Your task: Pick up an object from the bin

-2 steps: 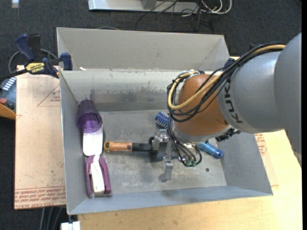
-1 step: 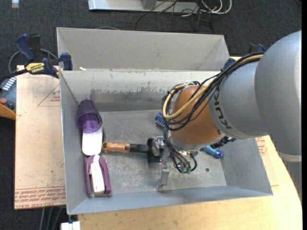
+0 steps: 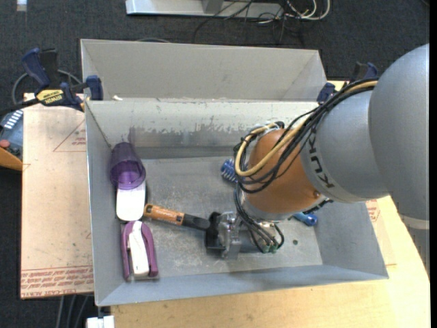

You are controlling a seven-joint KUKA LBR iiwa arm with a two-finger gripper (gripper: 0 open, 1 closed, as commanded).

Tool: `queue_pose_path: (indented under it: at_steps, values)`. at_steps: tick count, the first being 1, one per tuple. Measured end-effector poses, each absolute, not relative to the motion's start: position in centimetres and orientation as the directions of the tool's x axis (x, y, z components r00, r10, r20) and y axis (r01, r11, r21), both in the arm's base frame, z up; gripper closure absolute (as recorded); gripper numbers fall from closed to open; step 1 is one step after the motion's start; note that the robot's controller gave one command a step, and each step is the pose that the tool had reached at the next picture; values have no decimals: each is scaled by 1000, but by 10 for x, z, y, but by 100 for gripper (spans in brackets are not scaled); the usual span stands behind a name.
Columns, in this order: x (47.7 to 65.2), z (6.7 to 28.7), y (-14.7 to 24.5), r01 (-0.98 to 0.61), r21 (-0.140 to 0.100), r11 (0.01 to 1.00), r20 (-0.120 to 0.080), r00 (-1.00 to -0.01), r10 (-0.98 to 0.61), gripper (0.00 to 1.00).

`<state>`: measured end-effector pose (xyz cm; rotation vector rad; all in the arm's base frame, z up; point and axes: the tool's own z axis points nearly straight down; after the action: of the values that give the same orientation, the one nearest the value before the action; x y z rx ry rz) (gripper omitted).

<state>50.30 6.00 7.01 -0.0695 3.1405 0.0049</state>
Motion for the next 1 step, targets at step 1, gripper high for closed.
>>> queue_pose_path:
  at_steps: [1]
  values:
    - [503,70,60,-44,3,999,0,-999,-44,100]
